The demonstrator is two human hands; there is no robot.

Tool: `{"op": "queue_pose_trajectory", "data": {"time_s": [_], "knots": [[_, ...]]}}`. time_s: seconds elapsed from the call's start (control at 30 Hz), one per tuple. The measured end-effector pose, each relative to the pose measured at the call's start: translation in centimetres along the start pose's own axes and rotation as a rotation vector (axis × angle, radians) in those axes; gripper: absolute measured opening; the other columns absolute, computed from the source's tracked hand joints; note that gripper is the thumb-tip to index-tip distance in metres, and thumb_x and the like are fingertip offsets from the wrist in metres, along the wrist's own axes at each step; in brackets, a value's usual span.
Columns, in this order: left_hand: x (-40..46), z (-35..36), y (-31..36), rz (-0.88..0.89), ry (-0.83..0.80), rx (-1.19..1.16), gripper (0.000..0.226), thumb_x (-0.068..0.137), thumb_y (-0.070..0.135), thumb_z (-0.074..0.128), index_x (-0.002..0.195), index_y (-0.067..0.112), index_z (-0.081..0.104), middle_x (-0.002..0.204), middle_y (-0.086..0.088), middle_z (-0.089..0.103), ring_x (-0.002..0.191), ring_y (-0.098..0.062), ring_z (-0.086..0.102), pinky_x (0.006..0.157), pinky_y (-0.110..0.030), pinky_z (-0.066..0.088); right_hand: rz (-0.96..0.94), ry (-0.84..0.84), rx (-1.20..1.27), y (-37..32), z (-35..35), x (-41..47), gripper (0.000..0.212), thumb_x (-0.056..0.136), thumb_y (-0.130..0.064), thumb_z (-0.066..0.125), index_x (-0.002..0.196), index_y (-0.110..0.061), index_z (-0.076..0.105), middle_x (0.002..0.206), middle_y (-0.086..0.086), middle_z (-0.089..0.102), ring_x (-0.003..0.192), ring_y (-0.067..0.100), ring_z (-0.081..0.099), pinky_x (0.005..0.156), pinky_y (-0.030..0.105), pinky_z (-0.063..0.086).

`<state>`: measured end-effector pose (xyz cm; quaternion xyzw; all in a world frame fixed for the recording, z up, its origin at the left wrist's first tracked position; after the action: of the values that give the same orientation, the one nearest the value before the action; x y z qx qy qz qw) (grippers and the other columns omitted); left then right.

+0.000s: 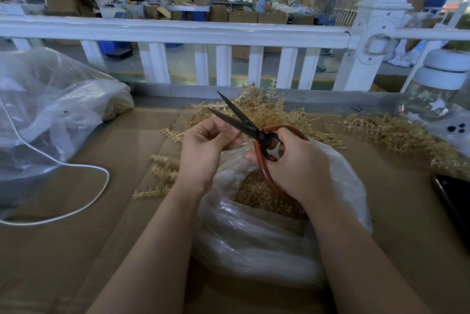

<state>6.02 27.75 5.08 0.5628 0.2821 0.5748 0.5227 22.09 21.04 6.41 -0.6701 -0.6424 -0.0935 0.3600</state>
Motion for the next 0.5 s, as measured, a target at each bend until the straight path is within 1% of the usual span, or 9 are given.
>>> {"op": "queue_pose_trajectory", "data": {"time_s": [0.07,0.17,0.23,0.37,0.43,0.5], "knots": [[-0.13,0.13,0.25,0.012,-0.016,-0.010,0.020,0.091,-0.004,0.060,0.078,0.009,0.069,0.065,0.001,0.063,0.061,-0.010,0.054,0.063,-0.021,0.048,0.009,-0.005,0.005,0.17,0.08,0.00,0.073,0.069,-0.092,0.036,0.088,-0.026,0.060,0.074,-0.016,0.061,0.065,0.003,0.053,0.053,0.018,0.044],[-0.17,0.20,0.39,0.022,-0.028,-0.012,0.039,0.091,-0.004,0.059,0.065,0.023,0.071,0.061,0.002,0.056,0.060,-0.012,0.046,0.061,-0.021,0.043,0.005,-0.020,-0.007,0.29,0.34,0.06,0.080,0.067,-0.094,0.032,0.093,-0.025,0.062,0.079,-0.015,0.064,0.069,0.004,0.055,0.057,0.022,0.050],[-0.15,0.18,0.47,0.027,-0.029,-0.005,0.040,0.090,-0.003,0.060,0.064,0.024,0.072,0.061,0.001,0.057,0.060,-0.011,0.046,0.062,-0.022,0.043,0.005,-0.023,-0.010,0.35,0.39,0.11,0.079,0.068,-0.094,0.035,0.094,-0.024,0.062,0.081,-0.014,0.065,0.071,0.005,0.057,0.060,0.025,0.054],[-0.06,-0.04,0.48,0.036,-0.024,0.017,0.039,0.090,-0.003,0.061,0.065,0.024,0.073,0.061,0.004,0.061,0.061,-0.010,0.051,0.064,-0.023,0.045,0.009,-0.027,-0.029,0.60,0.47,0.21,0.066,0.073,-0.088,0.048,0.095,-0.027,0.061,0.082,-0.015,0.066,0.071,0.005,0.058,0.060,0.025,0.054],[-0.03,-0.13,0.43,0.036,-0.022,0.015,0.040,0.090,-0.004,0.061,0.066,0.025,0.075,0.062,0.005,0.063,0.061,-0.009,0.052,0.064,-0.023,0.046,0.008,-0.026,-0.049,0.60,0.48,0.25,0.060,0.076,-0.085,0.052,0.093,-0.029,0.061,0.079,-0.015,0.065,0.069,0.004,0.058,0.058,0.025,0.053],[-0.01,-0.06,0.47,0.036,-0.028,0.014,0.039,0.090,-0.003,0.061,0.067,0.026,0.075,0.063,0.006,0.064,0.062,-0.009,0.053,0.065,-0.023,0.046,0.007,-0.010,-0.057,0.64,0.31,0.20,0.054,0.079,-0.081,0.055,0.090,-0.028,0.061,0.075,-0.014,0.064,0.066,0.005,0.058,0.057,0.027,0.054]]}}
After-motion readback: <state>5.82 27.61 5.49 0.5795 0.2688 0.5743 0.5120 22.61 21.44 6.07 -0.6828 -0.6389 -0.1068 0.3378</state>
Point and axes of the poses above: each hand's wrist, its own x-axis towards the middle knuckle, its own z-axis out of the palm, y = z × x, the point moved 9 cm from there along x, towards the middle knuckle
